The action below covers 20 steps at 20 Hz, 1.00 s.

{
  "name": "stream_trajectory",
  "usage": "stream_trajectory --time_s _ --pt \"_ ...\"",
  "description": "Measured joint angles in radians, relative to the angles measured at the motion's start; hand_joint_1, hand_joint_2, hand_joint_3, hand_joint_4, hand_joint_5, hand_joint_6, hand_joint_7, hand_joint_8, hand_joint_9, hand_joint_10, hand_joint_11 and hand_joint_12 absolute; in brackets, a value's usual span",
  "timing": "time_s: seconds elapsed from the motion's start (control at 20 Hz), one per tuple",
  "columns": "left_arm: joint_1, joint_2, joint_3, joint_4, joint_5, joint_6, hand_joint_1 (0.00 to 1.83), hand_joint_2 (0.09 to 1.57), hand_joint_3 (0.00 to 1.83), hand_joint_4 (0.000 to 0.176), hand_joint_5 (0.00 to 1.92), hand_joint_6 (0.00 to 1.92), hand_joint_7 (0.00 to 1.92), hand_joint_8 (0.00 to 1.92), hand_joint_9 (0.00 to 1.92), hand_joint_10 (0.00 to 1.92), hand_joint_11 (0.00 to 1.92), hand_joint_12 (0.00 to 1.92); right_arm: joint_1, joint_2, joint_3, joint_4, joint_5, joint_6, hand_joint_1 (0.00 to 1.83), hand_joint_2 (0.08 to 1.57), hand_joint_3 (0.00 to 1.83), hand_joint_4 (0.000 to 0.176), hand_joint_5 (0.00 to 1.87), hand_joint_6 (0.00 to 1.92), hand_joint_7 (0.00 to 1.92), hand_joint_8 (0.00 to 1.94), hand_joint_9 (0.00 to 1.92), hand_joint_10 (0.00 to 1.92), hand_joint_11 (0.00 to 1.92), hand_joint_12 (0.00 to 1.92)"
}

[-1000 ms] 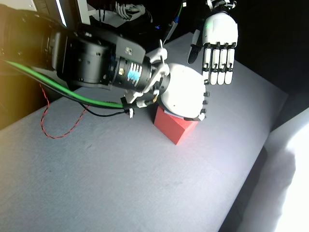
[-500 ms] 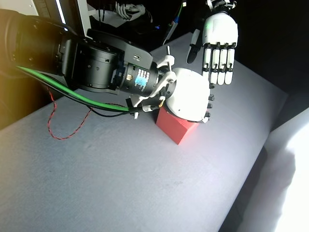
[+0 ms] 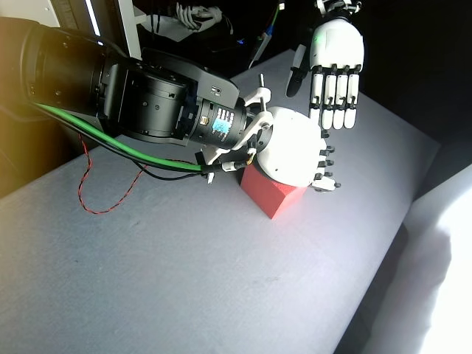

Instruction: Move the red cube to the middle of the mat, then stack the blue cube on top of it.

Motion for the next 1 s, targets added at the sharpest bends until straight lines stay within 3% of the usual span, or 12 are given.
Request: stream_trajectory --time_s 0.2,0.3,0.35,0.6,1.0 --pt "0.000 0.000 0.000 -0.001 0.000 0.000 0.65 1.08 0.00 0.000 0.00 0.00 0.00 0.00 0.00 0.00 0.00 0.00 0.000 0.000 0.000 -0.001 -0.006 0.000 0.61 0.99 0.00 0.000 0.13 0.00 0.15 0.00 0.15 0.00 0.00 0.38" --pt "0.000 0.000 0.000 -0.002 0.000 0.000 0.67 1.08 0.00 0.000 0.00 0.00 0.00 0.00 0.00 0.00 0.00 0.00 0.000 0.000 0.000 -0.001 -0.004 0.000 0.60 0.96 0.00 0.000 0.09 0.00 0.11 0.00 0.11 0.00 0.00 0.31" --pt "0.000 0.000 0.000 -0.002 0.000 0.000 0.70 1.08 0.00 0.000 0.00 0.00 0.00 0.00 0.00 0.00 0.00 0.00 0.000 0.000 0.000 -0.001 -0.005 0.000 0.55 0.92 0.00 0.000 0.01 0.00 0.01 0.00 0.02 0.00 0.00 0.15" --pt "0.000 0.000 0.000 -0.002 0.000 0.000 0.66 1.09 0.00 0.000 0.00 0.00 0.00 0.00 0.00 0.00 0.00 0.00 -0.007 0.032 0.000 -0.012 -0.005 0.008 0.56 0.84 0.00 0.000 0.00 0.00 0.00 0.00 0.00 0.00 0.00 0.00" --pt "-0.002 0.000 -0.010 0.000 -0.016 0.008 0.66 1.07 0.00 0.000 0.00 0.00 0.00 0.00 0.00 0.00 0.00 0.00 -0.026 0.170 -0.032 -0.026 -0.006 0.073 0.55 0.77 0.00 0.000 0.00 0.00 0.00 0.00 0.00 0.00 0.00 0.00"
